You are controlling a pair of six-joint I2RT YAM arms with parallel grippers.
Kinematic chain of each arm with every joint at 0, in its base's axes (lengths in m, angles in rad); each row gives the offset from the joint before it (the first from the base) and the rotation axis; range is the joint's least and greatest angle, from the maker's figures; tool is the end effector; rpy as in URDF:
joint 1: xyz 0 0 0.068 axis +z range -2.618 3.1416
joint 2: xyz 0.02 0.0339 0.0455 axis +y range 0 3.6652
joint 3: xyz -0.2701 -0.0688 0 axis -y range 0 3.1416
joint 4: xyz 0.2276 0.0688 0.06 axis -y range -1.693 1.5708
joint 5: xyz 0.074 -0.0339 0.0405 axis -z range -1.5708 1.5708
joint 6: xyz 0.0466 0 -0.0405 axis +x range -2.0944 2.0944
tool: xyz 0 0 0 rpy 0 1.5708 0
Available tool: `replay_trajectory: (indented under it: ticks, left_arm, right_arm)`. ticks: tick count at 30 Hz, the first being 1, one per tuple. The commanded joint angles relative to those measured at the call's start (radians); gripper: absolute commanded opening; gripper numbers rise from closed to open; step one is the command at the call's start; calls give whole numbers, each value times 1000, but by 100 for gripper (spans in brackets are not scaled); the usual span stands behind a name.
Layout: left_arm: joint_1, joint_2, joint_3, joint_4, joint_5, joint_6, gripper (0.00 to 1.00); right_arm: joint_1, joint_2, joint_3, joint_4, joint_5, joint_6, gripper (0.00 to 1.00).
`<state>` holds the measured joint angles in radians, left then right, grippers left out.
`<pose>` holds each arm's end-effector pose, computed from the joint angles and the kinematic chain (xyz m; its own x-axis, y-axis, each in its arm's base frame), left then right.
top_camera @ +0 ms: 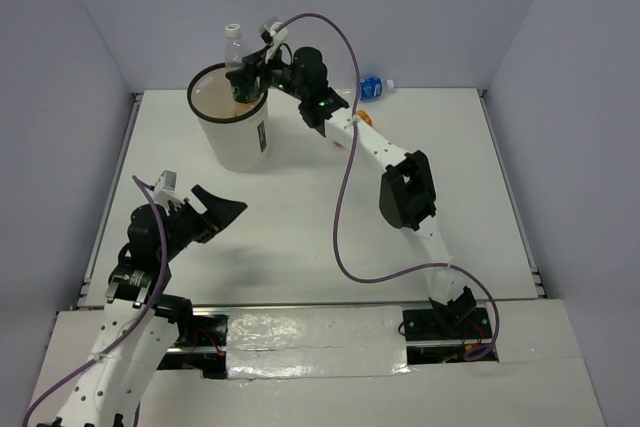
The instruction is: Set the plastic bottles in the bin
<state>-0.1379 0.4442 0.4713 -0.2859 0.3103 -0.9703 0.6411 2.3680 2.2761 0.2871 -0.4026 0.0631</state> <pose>0.1134 -0.0301 0.2654 -0.4925 -0.7248 -0.4818 0.0300 0.5391 -0.8417 0.4379 0.3496 0.3638 0.1010 0.1478 -0.9838 -0.8664 0.4992 -0.0140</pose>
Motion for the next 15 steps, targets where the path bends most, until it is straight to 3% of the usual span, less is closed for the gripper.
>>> replay_trajectory:
  ticks: [1,7,12,14,15]
  left_arm:
    - [3,8,44,56,23,19,98]
    - [3,2,53,47,18,19,98]
    - [3,-2,59,34,15,21,98]
    - [3,-1,62,36,16,22,98]
    - [3,1,66,39,19,24,98]
  right_arm:
    - [26,-69,28,40,-2,145,45]
    - [65,-49,26,84,102,213,56]
    - [91,-15,39,104,166,161,69]
    - [92,-3,42,101,191,120,82]
    - [94,-1,42,100,196,84,96]
